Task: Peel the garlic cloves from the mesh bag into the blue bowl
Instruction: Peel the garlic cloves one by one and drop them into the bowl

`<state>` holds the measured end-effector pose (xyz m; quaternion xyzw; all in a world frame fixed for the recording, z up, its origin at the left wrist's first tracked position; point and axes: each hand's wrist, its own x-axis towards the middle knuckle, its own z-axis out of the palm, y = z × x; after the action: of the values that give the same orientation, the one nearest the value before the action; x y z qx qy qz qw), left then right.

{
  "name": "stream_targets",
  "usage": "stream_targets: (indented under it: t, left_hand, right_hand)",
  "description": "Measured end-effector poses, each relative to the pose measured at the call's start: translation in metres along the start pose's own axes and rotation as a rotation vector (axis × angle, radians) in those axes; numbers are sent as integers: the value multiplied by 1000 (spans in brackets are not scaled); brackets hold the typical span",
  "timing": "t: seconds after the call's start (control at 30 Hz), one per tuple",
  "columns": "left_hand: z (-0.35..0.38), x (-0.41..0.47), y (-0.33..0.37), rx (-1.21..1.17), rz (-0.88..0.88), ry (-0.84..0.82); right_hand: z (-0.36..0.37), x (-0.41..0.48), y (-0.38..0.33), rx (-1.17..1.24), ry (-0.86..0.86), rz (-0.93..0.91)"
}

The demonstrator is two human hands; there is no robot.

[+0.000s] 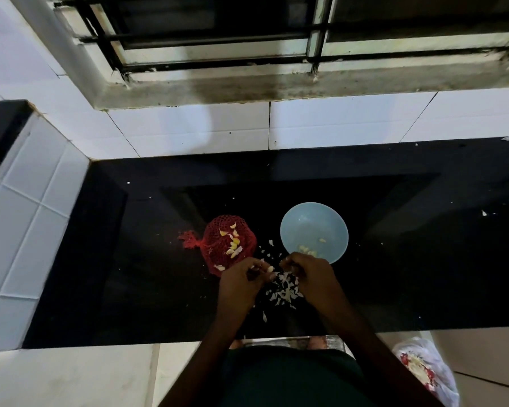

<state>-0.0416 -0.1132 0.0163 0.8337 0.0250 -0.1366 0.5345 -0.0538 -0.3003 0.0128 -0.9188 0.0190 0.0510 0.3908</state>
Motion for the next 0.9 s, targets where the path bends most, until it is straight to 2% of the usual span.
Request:
stream_targets:
  t: [0.17, 0.3, 0.43, 0.7, 0.9]
  left_hand:
    - [3, 2, 2, 164, 42, -6]
    - [5, 3, 8, 325, 113, -22]
    - [8, 4, 8, 296, 172, -56]
    - [18, 7, -2, 200, 122, -11]
    - [25, 9, -6, 324, 108, -54]
  right_hand:
    - [3, -2, -10, 167, -75, 89]
    - [4, -2, -10, 226, -71, 125]
    - [-1, -2, 1, 295, -66, 186]
    - [-5, -12, 14, 525, -2, 245]
    - [-5, -16, 14, 622, -30, 285]
